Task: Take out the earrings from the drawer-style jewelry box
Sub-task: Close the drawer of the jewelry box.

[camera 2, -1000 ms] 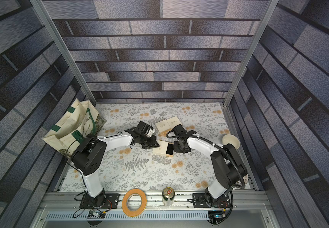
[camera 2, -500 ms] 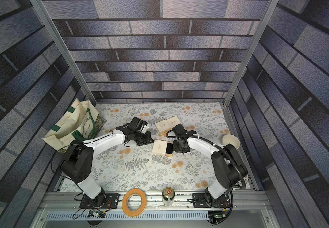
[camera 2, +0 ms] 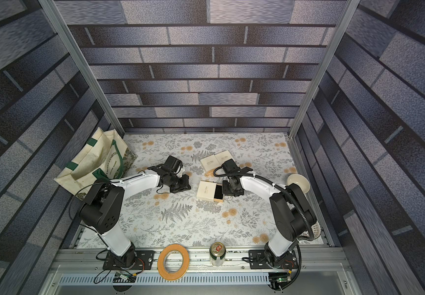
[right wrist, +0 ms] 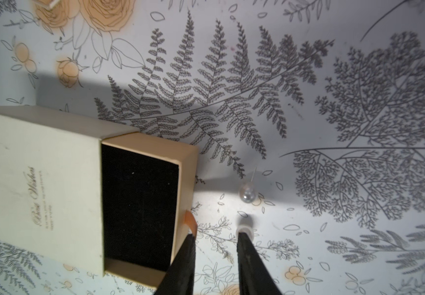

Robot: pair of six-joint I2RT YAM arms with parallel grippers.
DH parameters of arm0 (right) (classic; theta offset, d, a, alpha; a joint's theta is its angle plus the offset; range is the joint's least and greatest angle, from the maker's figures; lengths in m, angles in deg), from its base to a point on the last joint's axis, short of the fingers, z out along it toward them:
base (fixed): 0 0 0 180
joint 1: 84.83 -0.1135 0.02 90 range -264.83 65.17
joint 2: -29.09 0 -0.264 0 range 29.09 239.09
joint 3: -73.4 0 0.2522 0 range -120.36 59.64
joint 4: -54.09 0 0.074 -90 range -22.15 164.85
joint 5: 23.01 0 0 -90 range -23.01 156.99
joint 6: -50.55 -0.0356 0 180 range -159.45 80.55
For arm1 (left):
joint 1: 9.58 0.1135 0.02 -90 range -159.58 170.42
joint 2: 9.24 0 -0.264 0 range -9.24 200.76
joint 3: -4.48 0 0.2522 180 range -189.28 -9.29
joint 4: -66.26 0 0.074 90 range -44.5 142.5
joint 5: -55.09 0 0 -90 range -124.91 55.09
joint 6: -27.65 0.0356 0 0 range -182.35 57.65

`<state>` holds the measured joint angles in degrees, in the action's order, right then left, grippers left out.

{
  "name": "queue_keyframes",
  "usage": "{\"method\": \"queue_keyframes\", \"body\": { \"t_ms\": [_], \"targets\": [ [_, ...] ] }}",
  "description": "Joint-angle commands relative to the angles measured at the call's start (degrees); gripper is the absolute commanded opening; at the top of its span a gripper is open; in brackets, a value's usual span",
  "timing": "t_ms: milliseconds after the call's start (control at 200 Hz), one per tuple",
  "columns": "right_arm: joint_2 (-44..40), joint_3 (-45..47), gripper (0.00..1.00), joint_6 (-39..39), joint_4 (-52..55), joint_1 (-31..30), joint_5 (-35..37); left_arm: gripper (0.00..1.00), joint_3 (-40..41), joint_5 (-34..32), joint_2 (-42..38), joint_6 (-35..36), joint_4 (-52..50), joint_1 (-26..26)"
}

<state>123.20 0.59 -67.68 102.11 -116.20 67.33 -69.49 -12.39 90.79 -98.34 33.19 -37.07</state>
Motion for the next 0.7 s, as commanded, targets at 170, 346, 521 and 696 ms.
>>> {"method": "queue_keyframes", "body": {
  "t_ms": [170, 346, 521, 696],
  "targets": [
    [1.0, -1.5, 0.30, 0.3, 2.0, -0.7, 1.5, 0.01, -5.3, -5.0, 3.6, 2.5, -4.0, -3.1],
    [1.0, -1.4, 0.31, 0.6, 2.2, -0.8, 1.7, 0.01, -8.0, -10.1, 5.0, 4.0, -7.0, -5.5],
    [1.4, -1.5, 0.31, 0.8, 2.3, -0.8, 1.6, 0.00, -8.9, -13.6, 5.9, 4.3, -7.7, -6.7],
    [2.1, -3.9, 0.30, 1.1, 2.2, -0.8, 1.4, 0.00, -10.3, -13.6, 7.5, 4.6, -7.8, -7.5]
  ]
}}
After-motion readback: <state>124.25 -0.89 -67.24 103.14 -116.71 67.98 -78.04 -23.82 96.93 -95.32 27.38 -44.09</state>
